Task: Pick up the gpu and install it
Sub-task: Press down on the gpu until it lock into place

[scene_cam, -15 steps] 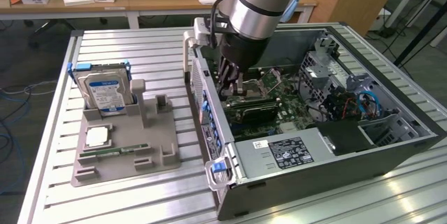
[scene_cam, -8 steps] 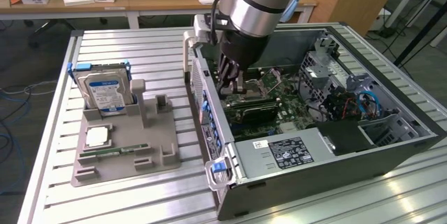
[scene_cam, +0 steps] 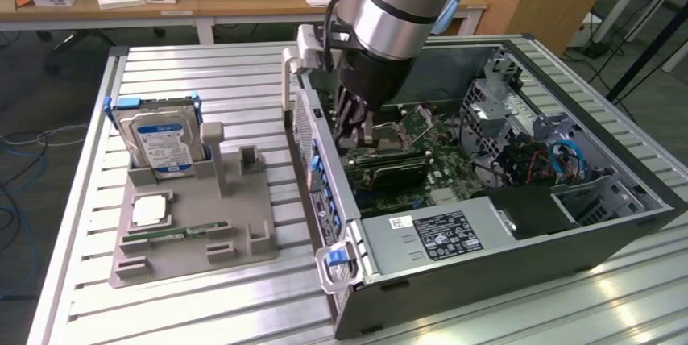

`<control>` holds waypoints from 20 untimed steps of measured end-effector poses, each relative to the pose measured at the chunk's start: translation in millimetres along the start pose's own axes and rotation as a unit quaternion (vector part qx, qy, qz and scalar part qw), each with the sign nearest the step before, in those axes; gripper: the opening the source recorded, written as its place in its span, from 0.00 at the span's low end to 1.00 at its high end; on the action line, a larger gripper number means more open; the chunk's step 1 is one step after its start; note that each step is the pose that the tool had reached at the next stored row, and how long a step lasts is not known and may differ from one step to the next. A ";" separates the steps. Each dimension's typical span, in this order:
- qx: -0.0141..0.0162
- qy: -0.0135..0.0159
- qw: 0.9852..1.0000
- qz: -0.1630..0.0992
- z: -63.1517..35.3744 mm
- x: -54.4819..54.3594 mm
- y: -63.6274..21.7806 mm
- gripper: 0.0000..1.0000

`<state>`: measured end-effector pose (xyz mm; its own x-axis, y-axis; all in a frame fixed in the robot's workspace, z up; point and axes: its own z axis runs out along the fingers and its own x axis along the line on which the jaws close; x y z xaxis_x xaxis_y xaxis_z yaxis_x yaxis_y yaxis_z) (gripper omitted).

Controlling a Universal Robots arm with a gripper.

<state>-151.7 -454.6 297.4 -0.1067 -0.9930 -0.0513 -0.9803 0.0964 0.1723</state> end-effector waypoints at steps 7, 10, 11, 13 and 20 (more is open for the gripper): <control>-0.001 0.000 1.000 0.000 4.1 1.2 -0.5 0.11; -0.002 -0.001 1.000 0.000 3.9 1.1 -0.9 0.11; -0.003 -0.002 1.000 0.000 3.6 1.0 -2.1 0.11; -0.003 -0.007 1.000 -0.001 3.5 0.4 -7.0 0.11; -0.004 -0.029 1.000 -0.008 -7.1 -1.8 -22.4 0.11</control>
<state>-128.3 -455.5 300.6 -0.1008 -0.9887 -0.1106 -0.9805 0.0799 0.1793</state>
